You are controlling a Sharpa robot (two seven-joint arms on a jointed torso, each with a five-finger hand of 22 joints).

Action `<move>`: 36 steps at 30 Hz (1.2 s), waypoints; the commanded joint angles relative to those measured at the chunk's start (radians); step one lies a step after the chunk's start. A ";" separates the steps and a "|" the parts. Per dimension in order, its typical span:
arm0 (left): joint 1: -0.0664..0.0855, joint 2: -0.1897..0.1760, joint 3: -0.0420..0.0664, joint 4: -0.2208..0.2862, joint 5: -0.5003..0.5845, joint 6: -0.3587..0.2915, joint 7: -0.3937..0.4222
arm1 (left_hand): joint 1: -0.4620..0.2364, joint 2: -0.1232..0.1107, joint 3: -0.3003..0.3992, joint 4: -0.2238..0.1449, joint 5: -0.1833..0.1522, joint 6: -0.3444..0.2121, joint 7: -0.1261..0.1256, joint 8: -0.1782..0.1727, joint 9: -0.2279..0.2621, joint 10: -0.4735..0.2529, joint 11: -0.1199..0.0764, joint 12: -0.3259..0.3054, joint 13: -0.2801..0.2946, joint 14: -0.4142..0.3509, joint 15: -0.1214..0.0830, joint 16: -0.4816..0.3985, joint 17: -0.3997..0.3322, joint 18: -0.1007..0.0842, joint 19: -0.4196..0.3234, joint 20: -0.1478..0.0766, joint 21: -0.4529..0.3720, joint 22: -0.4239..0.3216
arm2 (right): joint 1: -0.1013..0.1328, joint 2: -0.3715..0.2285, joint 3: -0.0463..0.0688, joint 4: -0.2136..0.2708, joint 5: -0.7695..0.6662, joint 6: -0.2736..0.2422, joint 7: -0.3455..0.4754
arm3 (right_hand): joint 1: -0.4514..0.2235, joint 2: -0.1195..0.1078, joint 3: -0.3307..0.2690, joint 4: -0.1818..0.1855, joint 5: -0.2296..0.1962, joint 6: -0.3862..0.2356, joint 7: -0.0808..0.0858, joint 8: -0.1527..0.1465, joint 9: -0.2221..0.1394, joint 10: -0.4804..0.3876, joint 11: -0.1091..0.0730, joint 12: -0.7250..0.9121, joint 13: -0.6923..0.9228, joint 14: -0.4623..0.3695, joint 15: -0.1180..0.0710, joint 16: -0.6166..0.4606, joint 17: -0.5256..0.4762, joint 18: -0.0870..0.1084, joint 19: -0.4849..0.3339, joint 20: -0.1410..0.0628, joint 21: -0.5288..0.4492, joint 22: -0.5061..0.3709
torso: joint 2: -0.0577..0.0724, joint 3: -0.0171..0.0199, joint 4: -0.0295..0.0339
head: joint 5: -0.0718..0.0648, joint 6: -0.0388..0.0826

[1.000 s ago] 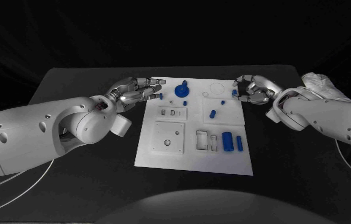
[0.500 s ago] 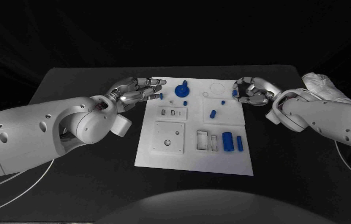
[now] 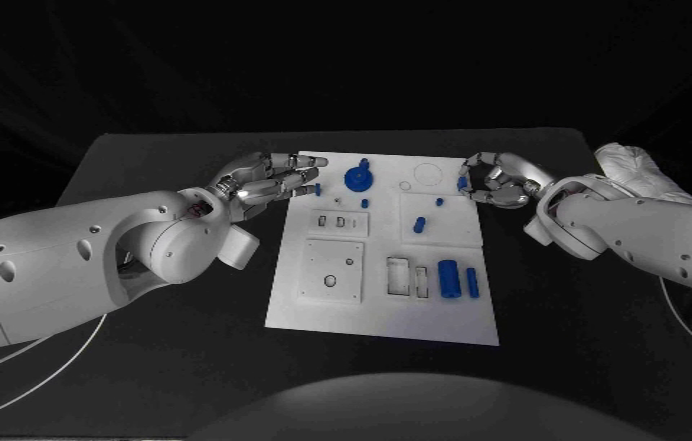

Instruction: Assemble the parts on the task board

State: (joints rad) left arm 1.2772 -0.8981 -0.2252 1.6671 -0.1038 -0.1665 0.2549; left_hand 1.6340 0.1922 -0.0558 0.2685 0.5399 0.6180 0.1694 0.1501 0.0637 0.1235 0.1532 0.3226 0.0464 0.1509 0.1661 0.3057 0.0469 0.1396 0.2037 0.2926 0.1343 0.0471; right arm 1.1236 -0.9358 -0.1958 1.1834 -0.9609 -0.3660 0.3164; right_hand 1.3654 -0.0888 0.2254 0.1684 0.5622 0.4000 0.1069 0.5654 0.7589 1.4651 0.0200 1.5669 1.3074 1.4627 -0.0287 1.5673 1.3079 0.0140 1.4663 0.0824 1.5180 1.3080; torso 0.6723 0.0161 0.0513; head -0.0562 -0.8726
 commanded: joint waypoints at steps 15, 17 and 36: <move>0.000 0.002 0.001 0.001 -0.004 0.022 0.004 | 0.011 0.000 0.008 0.000 0.005 0.001 0.006 0.006 0.000 0.000 0.007 0.004 0.001 0.000 0.005 0.006 0.001 -0.021 0.006 0.000 0.007 0.001 | -0.002 0.004 0.000 -0.001 0.002 0.021 -0.020 | 0.009 0.011 0.023 -0.001 0.011 0.045 -0.004 0.066 0.006 0.106 0.006 0.004 0.263 0.108 0.007 0.003 0.263 0.006 0.043 0.008 -0.013 0.236 | 0.000 0.0001 0.0006 | 0.002 0.000; 0.000 0.002 0.001 0.002 -0.004 0.022 0.004 | 0.011 0.000 0.008 0.000 0.005 0.001 0.006 0.006 0.000 0.000 0.007 0.004 0.001 0.000 0.005 0.006 0.001 -0.021 0.006 0.000 0.007 0.001 | -0.002 0.004 0.000 -0.001 0.003 0.021 -0.021 | 0.007 0.011 0.024 -0.001 0.010 0.051 -0.004 0.073 0.007 0.106 0.005 0.004 0.263 0.108 0.007 0.003 0.263 0.007 0.043 0.008 -0.014 0.236 | 0.000 0.0000 0.0004 | 0.002 0.000; 0.000 -0.001 0.001 0.002 -0.005 0.020 0.002 | 0.011 0.000 0.008 0.000 0.005 0.001 0.006 0.006 0.000 0.000 0.007 0.004 0.001 0.000 0.005 0.006 0.001 -0.021 0.006 0.000 0.007 0.001 | 0.001 0.009 0.001 0.008 0.044 -0.046 0.010 | 0.007 0.021 0.037 -0.005 0.017 0.099 -0.006 0.112 0.007 0.106 0.002 0.004 0.263 0.108 0.003 0.003 0.263 0.006 0.044 0.006 -0.013 0.236 | -0.001 -0.0008 -0.0012 | 0.008 0.000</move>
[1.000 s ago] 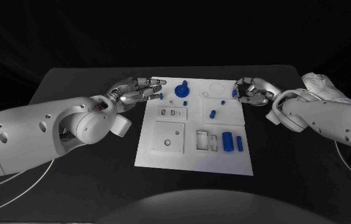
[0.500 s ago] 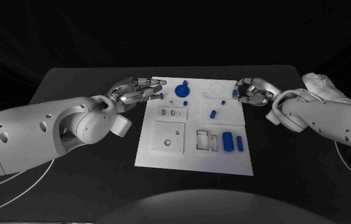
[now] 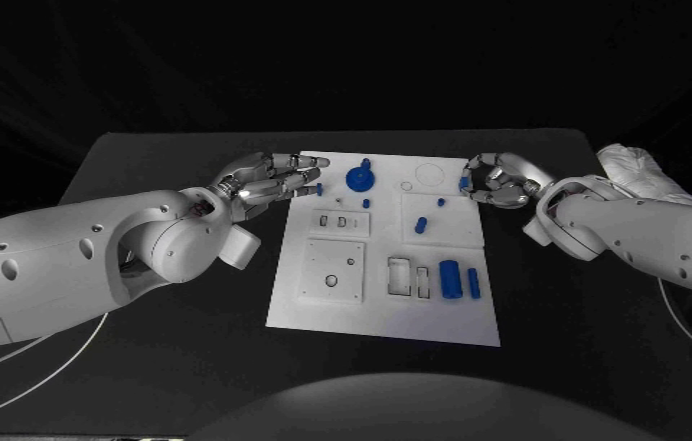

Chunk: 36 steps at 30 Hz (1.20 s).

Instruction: Assemble the parts on the task board

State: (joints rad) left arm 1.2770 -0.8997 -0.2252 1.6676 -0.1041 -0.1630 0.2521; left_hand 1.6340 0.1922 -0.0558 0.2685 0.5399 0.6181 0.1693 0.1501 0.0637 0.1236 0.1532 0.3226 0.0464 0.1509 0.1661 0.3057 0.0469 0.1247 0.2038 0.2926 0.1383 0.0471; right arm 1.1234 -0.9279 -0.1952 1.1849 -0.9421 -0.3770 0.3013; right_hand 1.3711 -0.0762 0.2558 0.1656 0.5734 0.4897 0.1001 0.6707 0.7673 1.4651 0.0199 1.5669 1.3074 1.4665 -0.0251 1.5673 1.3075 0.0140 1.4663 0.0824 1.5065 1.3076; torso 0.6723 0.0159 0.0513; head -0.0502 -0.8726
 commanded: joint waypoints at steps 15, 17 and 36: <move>0.000 0.010 0.001 -0.004 -0.005 0.016 0.002 | 0.010 0.000 0.010 0.001 0.005 0.001 0.007 0.006 0.001 0.000 0.008 0.006 0.001 0.000 0.005 0.006 0.001 -0.007 0.006 0.000 0.003 0.001 | 0.120 -0.022 0.002 0.179 0.044 -0.038 0.014 | -0.006 0.002 0.010 -0.001 0.024 0.027 0.002 0.013 -0.010 0.106 0.003 0.004 0.263 0.104 0.000 0.003 0.263 0.007 0.043 0.005 -0.002 0.236 | 0.000 0.0005 0.0002 | -0.007 0.000; 0.000 0.013 0.001 -0.006 -0.005 0.017 0.002 | 0.010 0.000 0.010 0.001 0.005 0.001 0.007 0.006 0.001 0.000 0.008 0.006 0.001 0.000 0.005 0.006 0.001 -0.007 0.006 0.000 0.003 0.001 | 0.130 -0.010 0.002 0.197 0.040 -0.030 0.011 | -0.007 0.001 0.010 0.000 0.026 0.026 0.002 0.013 -0.011 0.106 0.003 0.004 0.263 0.104 0.000 0.003 0.263 0.007 0.043 0.005 -0.002 0.236 | -0.001 0.0005 -0.0002 | -0.008 0.000; 0.000 0.027 0.001 -0.011 -0.005 0.013 0.008 | 0.010 0.000 0.011 0.001 0.005 -0.001 0.007 0.006 0.000 0.000 0.008 0.005 0.001 -0.001 0.004 0.005 0.001 -0.008 0.006 0.000 0.003 0.001 | 0.116 0.175 0.002 0.218 -0.074 0.094 -0.101 | -0.025 -0.001 0.008 0.008 0.033 0.024 0.005 0.011 -0.019 0.106 0.006 0.004 0.263 0.104 0.001 0.003 0.263 0.013 0.025 0.006 -0.022 0.228 | -0.001 0.0019 0.0080 | -0.005 0.000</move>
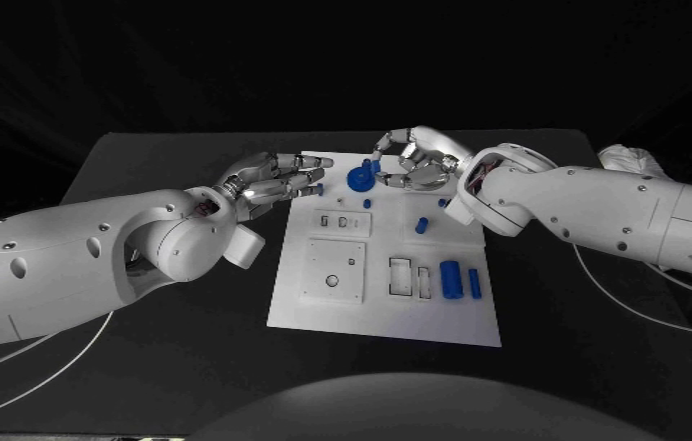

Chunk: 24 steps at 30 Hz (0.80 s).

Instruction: Assemble the parts on the task board

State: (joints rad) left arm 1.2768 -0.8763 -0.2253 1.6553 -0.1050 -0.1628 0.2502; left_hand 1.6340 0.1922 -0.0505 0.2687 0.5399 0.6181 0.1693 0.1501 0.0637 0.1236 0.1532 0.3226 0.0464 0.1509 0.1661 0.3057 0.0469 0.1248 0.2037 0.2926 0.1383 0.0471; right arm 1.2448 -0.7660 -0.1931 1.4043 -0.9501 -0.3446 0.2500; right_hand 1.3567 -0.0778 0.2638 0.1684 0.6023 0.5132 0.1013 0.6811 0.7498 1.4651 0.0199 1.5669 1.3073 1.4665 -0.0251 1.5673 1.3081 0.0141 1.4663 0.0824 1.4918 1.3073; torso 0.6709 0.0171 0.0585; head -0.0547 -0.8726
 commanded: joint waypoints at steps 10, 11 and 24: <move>0.000 0.005 0.001 0.002 -0.004 0.006 0.016 | 0.009 -0.001 0.006 0.001 0.005 -0.007 0.007 0.005 0.000 -0.002 0.008 0.002 0.000 -0.003 0.004 0.003 0.000 -0.008 0.007 0.000 0.004 0.001 | -0.037 0.056 0.000 -0.019 -0.124 0.113 -0.113 | -0.012 -0.002 0.001 0.003 -0.002 0.004 0.007 0.001 -0.005 0.106 0.008 0.004 0.263 0.104 0.003 0.003 0.263 0.017 0.011 0.007 -0.023 0.222 | 0.000 0.0003 -0.0006 | 0.007 0.000; 0.000 0.005 0.001 0.002 -0.004 0.006 0.016 | 0.009 -0.002 0.007 0.002 0.005 -0.007 0.006 0.004 0.000 -0.003 0.007 0.001 0.000 -0.004 0.003 0.002 0.000 -0.009 0.008 0.000 0.004 0.001 | -0.040 0.060 0.000 -0.021 -0.128 0.116 -0.117 | -0.012 -0.003 0.001 0.002 -0.005 0.005 0.008 0.000 -0.006 0.106 0.009 0.004 0.263 0.104 0.004 0.003 0.263 0.018 0.010 0.007 -0.025 0.221 | 0.000 0.0005 -0.0002 | 0.007 0.000; 0.000 0.006 0.001 0.004 -0.004 0.005 0.017 | 0.009 -0.002 0.007 0.002 0.005 -0.007 0.006 0.004 0.000 -0.003 0.007 0.001 0.000 -0.004 0.003 0.002 0.000 -0.009 0.008 0.000 0.004 0.001 | -0.062 0.089 0.000 -0.037 -0.193 0.117 -0.126 | -0.012 -0.003 0.003 -0.002 -0.011 0.010 0.010 0.000 -0.011 0.106 0.011 0.004 0.263 0.104 0.006 0.003 0.263 0.020 0.003 0.009 -0.032 0.218 | 0.000 0.0003 0.0011 | 0.015 0.000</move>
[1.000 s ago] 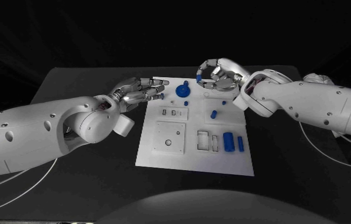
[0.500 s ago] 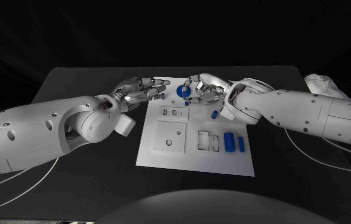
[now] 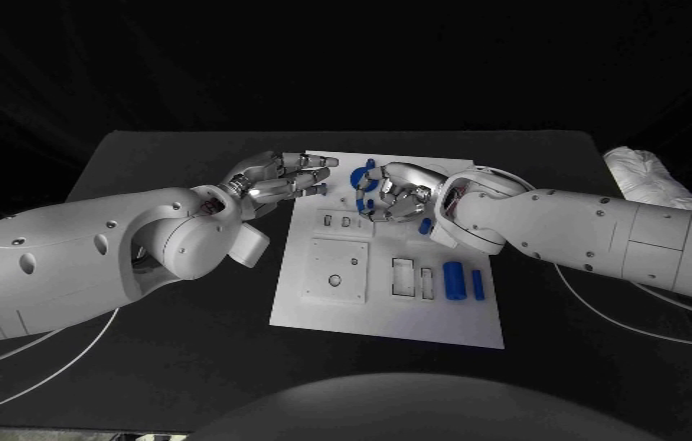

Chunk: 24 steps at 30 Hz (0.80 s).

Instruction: Assemble the parts on the task board

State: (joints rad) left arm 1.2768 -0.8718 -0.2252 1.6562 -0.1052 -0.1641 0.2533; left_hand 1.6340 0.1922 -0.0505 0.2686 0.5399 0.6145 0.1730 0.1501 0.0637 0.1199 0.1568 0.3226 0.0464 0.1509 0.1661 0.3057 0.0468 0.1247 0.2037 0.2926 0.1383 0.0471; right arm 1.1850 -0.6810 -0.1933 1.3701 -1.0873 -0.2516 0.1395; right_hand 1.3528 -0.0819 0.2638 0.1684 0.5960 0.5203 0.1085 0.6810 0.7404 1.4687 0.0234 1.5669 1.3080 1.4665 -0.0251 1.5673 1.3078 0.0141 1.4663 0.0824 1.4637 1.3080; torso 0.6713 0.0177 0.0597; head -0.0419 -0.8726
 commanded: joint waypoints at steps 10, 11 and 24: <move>0.001 0.002 0.001 0.004 -0.004 0.009 0.011 | 0.009 -0.002 0.007 0.002 0.005 -0.004 0.003 0.004 0.000 0.000 0.004 0.001 0.000 -0.004 0.003 0.002 0.000 -0.009 0.008 0.000 0.004 0.001 | -0.009 0.013 0.000 -0.019 -0.063 0.050 -0.034 | -0.016 -0.001 0.004 -0.003 -0.011 0.002 0.006 -0.004 -0.009 0.102 0.011 0.004 0.263 0.104 0.009 0.003 0.263 0.023 -0.009 0.011 -0.017 0.212 | -0.001 -0.0007 -0.0013 | 0.007 0.000; 0.001 0.002 0.001 0.004 -0.004 0.010 0.010 | 0.009 -0.002 0.007 0.002 0.005 -0.004 0.003 0.004 0.000 0.000 0.004 0.001 0.000 -0.004 0.003 0.002 0.000 -0.009 0.008 0.000 0.004 0.001 | -0.010 0.014 0.000 -0.020 -0.063 0.052 -0.036 | -0.016 -0.001 0.004 -0.003 -0.011 0.002 0.006 -0.005 -0.010 0.102 0.011 0.004 0.263 0.104 0.009 0.003 0.263 0.024 -0.009 0.012 -0.017 0.212 | -0.001 -0.0005 -0.0015 | 0.008 0.000; 0.001 0.002 0.001 0.004 -0.004 0.013 0.007 | 0.009 -0.002 0.007 0.002 0.005 -0.004 0.003 0.004 0.000 0.000 0.004 0.001 0.000 -0.004 0.003 0.002 0.000 -0.009 0.008 0.000 0.004 0.001 | -0.016 0.023 0.000 -0.032 -0.063 0.063 -0.042 | -0.020 -0.001 0.005 -0.005 -0.018 0.003 0.007 -0.006 -0.014 0.102 0.012 0.004 0.263 0.104 0.011 0.003 0.263 0.026 -0.017 0.013 -0.026 0.209 | -0.001 -0.0004 -0.0015 | 0.010 0.000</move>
State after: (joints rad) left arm 1.2768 -0.8719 -0.2251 1.6577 -0.1053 -0.1636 0.2519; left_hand 1.6340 0.1922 -0.0478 0.2714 0.5399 0.6145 0.1729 0.1501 0.0637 0.1200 0.1568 0.3226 0.0464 0.1509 0.1661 0.3057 0.0468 0.1248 0.2038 0.2926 0.1383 0.0471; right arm 1.1710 -0.6601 -0.1931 1.3388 -1.1376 -0.2124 0.1037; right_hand 1.3448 -0.0818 0.2666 0.1656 0.5842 0.5238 0.1121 0.6810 0.7275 1.4650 0.0270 1.5669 1.3078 1.4642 -0.0201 1.5673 1.3076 0.0298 1.4557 0.0931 1.4405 1.3077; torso 0.6703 0.0177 0.0586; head -0.0325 -0.8726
